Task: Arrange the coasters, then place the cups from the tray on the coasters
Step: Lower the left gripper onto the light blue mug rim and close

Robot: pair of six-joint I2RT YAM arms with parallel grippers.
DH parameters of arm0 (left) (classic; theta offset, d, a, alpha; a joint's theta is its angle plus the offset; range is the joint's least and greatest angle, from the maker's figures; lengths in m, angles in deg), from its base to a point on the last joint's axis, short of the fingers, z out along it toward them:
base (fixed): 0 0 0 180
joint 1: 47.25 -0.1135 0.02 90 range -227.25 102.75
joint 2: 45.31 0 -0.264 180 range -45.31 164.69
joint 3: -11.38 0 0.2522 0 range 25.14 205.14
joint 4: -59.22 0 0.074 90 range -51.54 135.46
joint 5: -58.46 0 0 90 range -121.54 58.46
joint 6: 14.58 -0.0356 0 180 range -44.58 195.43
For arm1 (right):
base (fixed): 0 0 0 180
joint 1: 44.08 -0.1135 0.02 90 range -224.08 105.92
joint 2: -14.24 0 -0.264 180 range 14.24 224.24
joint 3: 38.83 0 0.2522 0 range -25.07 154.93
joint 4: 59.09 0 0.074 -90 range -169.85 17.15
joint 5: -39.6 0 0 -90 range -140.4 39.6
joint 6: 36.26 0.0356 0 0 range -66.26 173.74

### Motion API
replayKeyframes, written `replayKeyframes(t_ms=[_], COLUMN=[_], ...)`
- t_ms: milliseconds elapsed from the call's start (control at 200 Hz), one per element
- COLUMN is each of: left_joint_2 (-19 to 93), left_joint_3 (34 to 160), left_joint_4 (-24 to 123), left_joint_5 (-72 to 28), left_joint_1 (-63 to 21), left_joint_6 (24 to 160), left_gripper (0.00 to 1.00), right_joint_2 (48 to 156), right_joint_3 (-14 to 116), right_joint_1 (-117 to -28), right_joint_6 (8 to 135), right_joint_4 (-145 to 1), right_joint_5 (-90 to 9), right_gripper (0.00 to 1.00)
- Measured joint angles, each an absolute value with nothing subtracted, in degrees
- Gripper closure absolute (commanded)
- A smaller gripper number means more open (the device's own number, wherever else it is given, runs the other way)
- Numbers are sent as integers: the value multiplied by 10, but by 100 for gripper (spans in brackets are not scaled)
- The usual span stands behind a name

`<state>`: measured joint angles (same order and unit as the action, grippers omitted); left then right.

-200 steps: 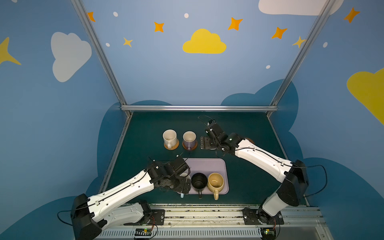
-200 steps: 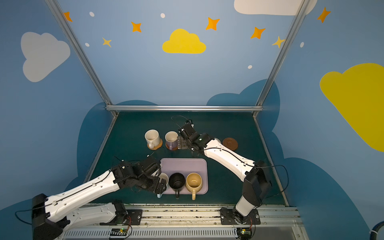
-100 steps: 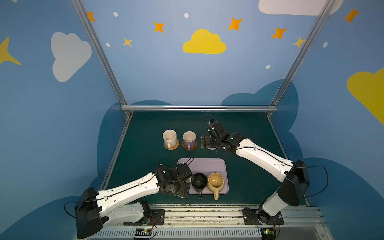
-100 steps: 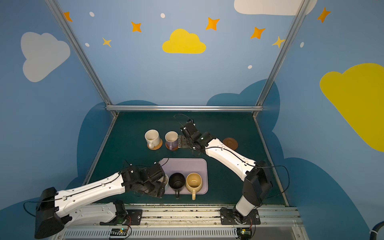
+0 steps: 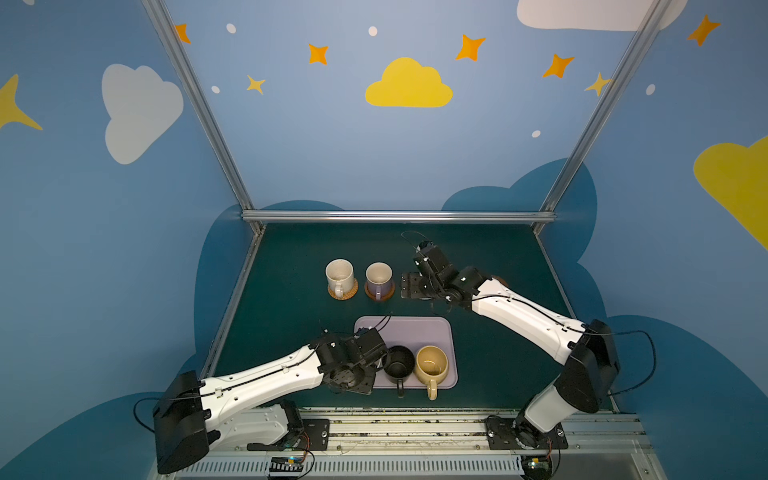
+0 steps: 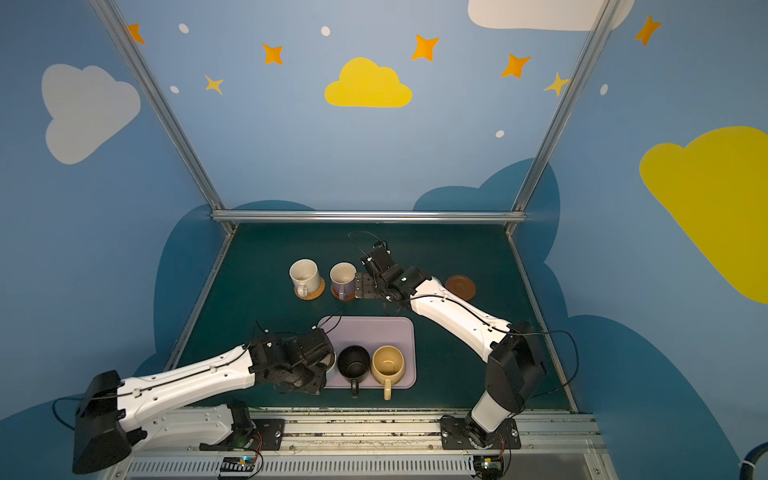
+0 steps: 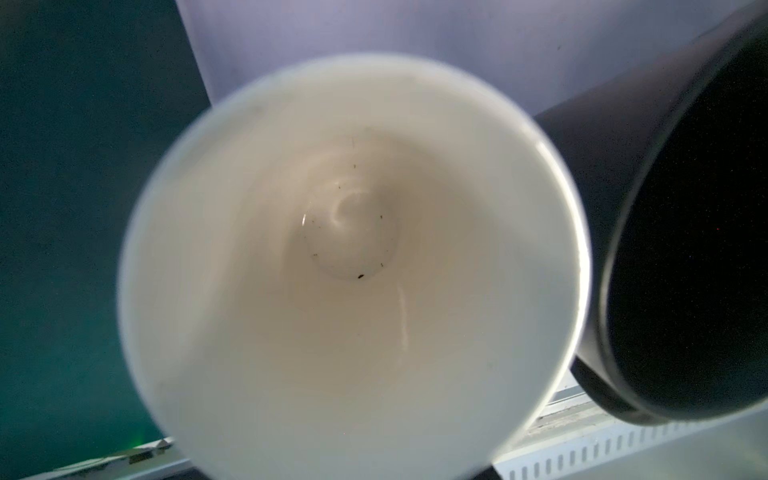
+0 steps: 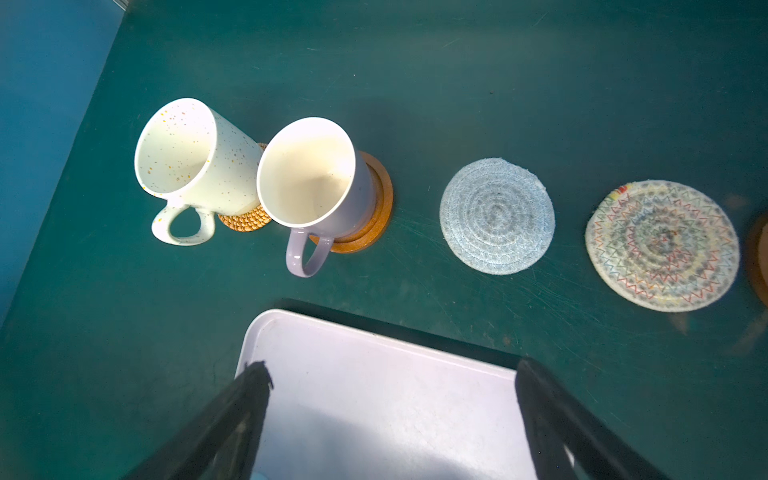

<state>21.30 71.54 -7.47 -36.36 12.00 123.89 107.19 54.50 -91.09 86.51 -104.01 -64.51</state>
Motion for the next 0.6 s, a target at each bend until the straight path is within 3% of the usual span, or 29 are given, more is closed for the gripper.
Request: replayKeyframes(t_ms=[601], left_joint_2=[231], left_joint_3=[715], left_joint_4=[-73], left_joint_5=[-389], left_joint_1=[120], left_joint_6=[1236], left_gripper=[86], right_joint_2=[1072], right_joint_3=[527], right_joint_1=[-910], right_joint_6=[875], right_joint_4=[-1030], right_joint_5=[-638], right_gripper=[8])
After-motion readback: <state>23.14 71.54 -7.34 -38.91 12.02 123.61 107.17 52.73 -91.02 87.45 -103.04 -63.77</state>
